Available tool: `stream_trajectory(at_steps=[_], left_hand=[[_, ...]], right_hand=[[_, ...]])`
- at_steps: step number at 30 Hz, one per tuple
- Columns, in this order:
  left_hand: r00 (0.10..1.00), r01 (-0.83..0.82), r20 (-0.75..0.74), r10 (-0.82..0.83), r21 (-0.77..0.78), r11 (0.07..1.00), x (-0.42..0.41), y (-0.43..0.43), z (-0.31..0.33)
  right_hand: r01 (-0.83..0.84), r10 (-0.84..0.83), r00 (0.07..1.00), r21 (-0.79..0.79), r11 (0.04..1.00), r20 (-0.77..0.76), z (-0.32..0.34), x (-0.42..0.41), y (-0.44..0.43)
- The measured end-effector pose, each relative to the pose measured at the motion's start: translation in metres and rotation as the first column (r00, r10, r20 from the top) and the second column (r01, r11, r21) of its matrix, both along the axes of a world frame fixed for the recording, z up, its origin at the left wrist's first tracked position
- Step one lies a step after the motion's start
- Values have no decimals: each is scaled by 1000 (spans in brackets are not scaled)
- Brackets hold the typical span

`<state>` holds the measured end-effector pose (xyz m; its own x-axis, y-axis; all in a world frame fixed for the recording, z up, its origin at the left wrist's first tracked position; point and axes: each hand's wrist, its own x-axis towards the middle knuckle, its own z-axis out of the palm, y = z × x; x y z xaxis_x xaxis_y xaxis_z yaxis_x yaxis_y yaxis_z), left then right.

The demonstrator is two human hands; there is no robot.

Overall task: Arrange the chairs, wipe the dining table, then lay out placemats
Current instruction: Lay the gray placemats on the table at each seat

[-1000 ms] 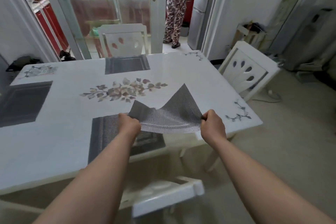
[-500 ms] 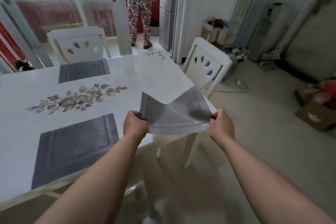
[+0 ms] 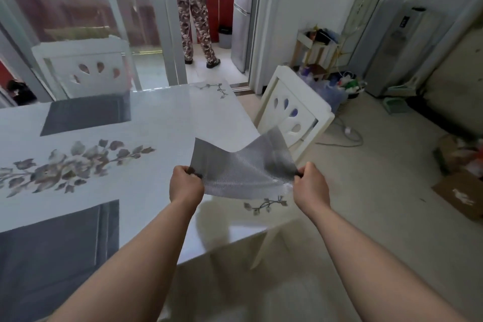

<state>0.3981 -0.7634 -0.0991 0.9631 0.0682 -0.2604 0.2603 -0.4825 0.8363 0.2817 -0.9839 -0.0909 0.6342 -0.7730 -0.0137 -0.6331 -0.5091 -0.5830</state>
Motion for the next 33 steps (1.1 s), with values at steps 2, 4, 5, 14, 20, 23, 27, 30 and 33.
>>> stream_trajectory(at_steps=[2, 4, 5, 14, 20, 23, 27, 30, 33], left_hand=[[1000, -4, 8, 4, 15, 1000, 13, -18, 4], [1000, -12, 9, 12, 34, 999, 20, -36, 8], [1000, -19, 11, 18, 39, 999, 25, -47, 8], [987, -158, 45, 157, 21, 987, 49, -141, 8], [937, -347, 32, 347, -26, 938, 46, -210, 7], [906, -419, 40, 421, -47, 907, 42, -236, 8], [853, -520, 31, 521, -31, 854, 35, -259, 8], [819, -573, 18, 574, -36, 819, 41, -266, 8], [786, -617, 23, 618, -25, 786, 54, -269, 8]], right_hand=[[-15, 15, 1000, 0, 1000, 2, 3, 14, -17], [-30, 30, 1000, 5, 1000, -8, 5, 25, -35], [-40, 40, 999, 7, 999, -17, 5, 31, -46], [-187, 187, 982, -11, 982, 20, 8, 87, -149], [-368, 370, 929, -72, 927, 12, 22, 114, -227], [-444, 447, 895, -67, 893, 20, 27, 130, -256], [-505, 506, 861, -28, 862, 43, 25, 150, -279], [-564, 562, 824, 4, 826, 66, 23, 170, -285], [-601, 599, 797, 6, 799, 77, 23, 195, -288]])
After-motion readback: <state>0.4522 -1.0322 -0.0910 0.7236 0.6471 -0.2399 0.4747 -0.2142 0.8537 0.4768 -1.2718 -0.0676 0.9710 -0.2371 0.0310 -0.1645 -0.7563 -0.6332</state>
